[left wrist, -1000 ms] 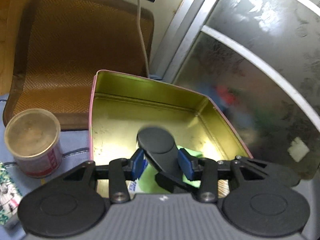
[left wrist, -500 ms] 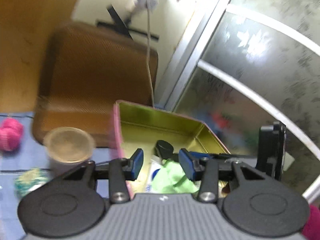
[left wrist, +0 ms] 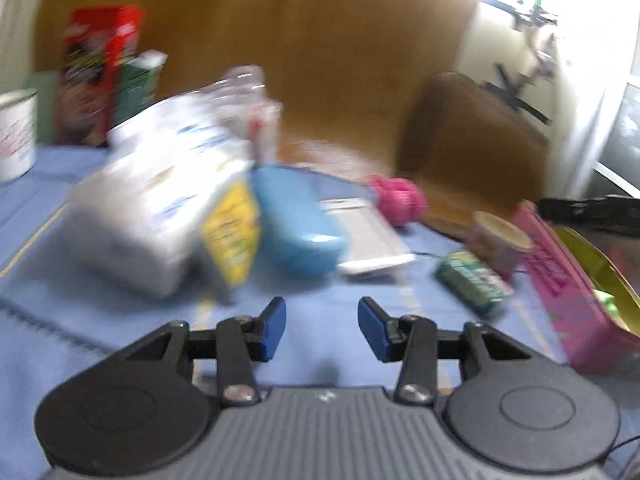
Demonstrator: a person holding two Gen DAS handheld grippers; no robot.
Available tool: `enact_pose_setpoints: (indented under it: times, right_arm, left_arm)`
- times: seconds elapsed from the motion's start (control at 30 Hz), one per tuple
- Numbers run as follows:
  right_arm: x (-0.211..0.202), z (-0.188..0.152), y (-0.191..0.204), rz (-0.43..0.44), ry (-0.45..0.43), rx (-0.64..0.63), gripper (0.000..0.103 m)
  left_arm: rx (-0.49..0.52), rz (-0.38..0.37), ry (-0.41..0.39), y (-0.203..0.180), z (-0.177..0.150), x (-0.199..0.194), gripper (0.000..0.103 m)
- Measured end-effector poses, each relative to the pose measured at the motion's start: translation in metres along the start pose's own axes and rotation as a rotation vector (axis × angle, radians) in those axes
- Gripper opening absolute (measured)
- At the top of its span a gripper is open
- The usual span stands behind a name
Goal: Organize soft objects
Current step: 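Grasp the clear card holder with the left gripper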
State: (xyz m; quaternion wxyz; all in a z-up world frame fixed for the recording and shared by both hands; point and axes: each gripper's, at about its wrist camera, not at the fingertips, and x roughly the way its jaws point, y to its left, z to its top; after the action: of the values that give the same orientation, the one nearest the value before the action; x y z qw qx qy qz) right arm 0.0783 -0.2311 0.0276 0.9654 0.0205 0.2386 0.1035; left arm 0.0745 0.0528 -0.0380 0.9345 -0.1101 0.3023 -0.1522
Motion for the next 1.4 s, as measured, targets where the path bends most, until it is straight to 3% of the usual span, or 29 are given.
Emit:
enact_pose_setpoints:
  times: [0.13,0.37,0.4,0.47,0.53,0.63,0.8,1.0,1.1,1.27,1.33,1.4]
  right_arm:
    - [0.071,-0.003,0.018,0.101,0.124,0.117,0.041]
    - [0.153,-0.006,0.029,0.112,0.291,0.243,0.041]
    - [0.157,-0.007,0.026,0.135,0.282,0.279,0.043]
    - [0.154,-0.009,0.032,0.140,0.285,0.274,0.036]
    - [0.144,-0.010,0.035,0.152,0.279,0.284,0.022]
    - [0.121,-0.015,0.040,0.152,0.234,0.260,0.016]
    - [0.063,-0.037,0.041,0.139,0.153,0.218,0.013]
    - [0.011,-0.074,0.030,0.270,0.167,0.249,0.013]
    - [-0.005,-0.089,0.025,0.267,0.154,0.252,0.013]
    - [-0.016,-0.095,0.027,0.218,0.110,0.203,0.022]
    - [-0.024,-0.096,0.026,0.215,0.083,0.172,0.042]
    - [-0.034,-0.098,0.029,0.217,0.055,0.123,0.052]
  left_arm:
    - [-0.071,-0.025,-0.037,0.019,0.002,0.000,0.039]
    - [-0.008,-0.049,-0.080,0.010,-0.002,-0.007,0.041]
    - [-0.011,-0.052,-0.081,0.011,-0.003,-0.008,0.041]
    - [-0.028,-0.061,-0.080,0.015,-0.004,-0.010,0.042]
    - [-0.046,-0.067,-0.077,0.018,-0.004,-0.010,0.043]
    - [-0.056,-0.069,-0.081,0.020,-0.004,-0.010,0.044]
    - [-0.060,-0.079,-0.074,0.021,-0.004,-0.012,0.045]
    - [-0.050,-0.120,-0.045,0.019,-0.004,-0.010,0.045]
    - [-0.032,-0.129,-0.027,0.016,-0.004,-0.008,0.045]
    - [-0.043,-0.139,0.022,0.016,-0.004,-0.006,0.045]
    - [-0.073,-0.155,0.041,0.016,-0.006,-0.008,0.046]
    - [-0.112,-0.190,0.063,0.015,-0.008,-0.011,0.050]
